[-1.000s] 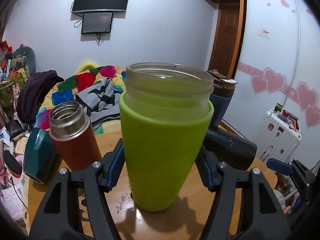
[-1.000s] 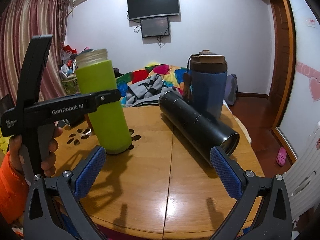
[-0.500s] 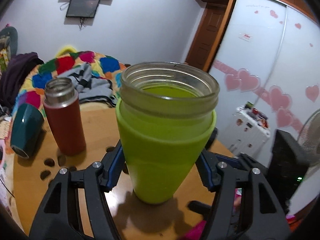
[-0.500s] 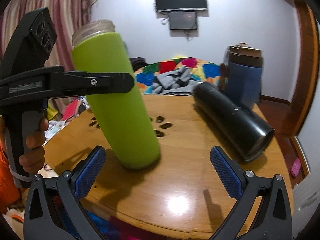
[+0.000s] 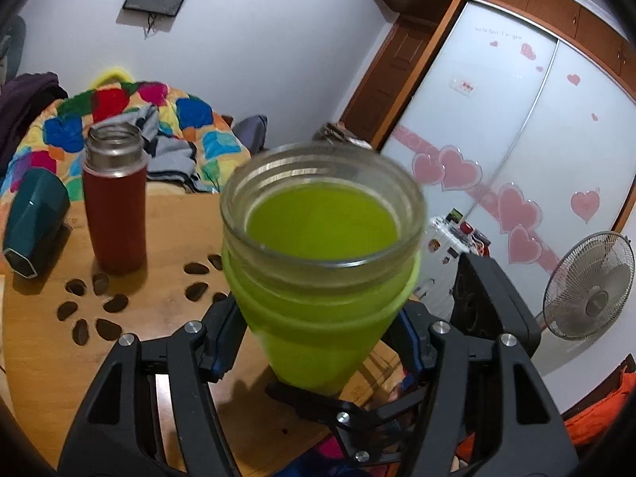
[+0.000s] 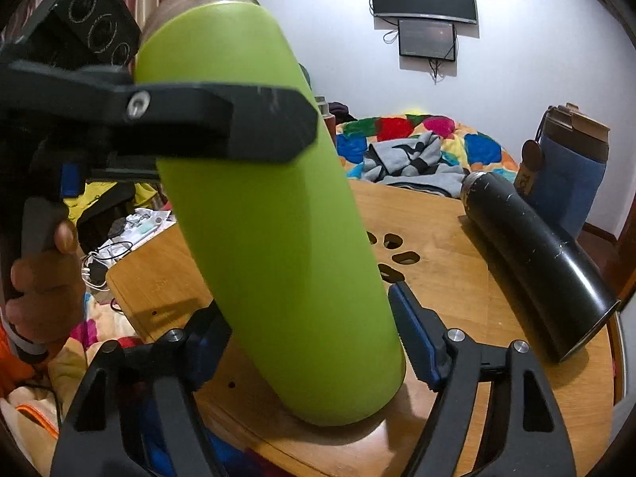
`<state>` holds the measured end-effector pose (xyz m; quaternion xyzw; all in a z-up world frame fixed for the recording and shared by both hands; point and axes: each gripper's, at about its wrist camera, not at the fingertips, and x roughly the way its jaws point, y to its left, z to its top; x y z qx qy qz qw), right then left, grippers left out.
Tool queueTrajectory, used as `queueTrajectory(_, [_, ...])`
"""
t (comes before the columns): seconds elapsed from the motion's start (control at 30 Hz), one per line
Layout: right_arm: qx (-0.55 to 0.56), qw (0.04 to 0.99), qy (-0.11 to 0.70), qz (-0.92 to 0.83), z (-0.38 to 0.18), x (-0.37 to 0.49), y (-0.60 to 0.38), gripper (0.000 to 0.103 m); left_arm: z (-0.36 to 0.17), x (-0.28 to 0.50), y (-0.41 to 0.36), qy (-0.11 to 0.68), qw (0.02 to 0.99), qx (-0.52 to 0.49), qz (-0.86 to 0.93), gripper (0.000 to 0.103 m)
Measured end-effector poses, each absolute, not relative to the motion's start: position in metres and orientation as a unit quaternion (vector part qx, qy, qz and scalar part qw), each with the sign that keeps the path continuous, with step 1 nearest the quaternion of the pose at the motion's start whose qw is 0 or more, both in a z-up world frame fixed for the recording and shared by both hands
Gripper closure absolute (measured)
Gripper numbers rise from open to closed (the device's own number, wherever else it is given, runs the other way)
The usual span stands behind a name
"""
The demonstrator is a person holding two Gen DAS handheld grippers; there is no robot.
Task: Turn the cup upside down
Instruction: 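Lift the green tumbler with the left gripper and tilt it onto its side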
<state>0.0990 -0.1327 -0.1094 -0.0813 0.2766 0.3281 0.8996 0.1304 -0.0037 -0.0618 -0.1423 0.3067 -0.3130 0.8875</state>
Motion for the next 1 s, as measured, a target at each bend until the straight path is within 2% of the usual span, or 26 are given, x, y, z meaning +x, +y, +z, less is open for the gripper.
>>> queueTrajectory(0.17, [-0.083,0.904,0.265,0.324,-0.109,0.093,-0.130,0.032,-0.067,0.130,-0.008,0.304,0.900,-0.129,-0.283,0.036])
queueTrajectory(0.43, [-0.072,0.896,0.269,0.345,-0.109,0.086,-0.127,0.039,-0.089,0.147,-0.001,0.336,0.898,-0.148,-0.243,0.021])
queueTrajectory(0.7, [-0.057,0.892,0.274,0.354,-0.112,0.084,-0.125,0.041,-0.118,0.169,0.010,0.388,0.865,-0.207,-0.242,0.016])
queueTrajectory(1.0, [-0.055,0.888,0.274,0.364,-0.113,0.078,-0.125,0.041,-0.122,0.169,0.013,0.404,0.860,-0.209,-0.230,0.010])
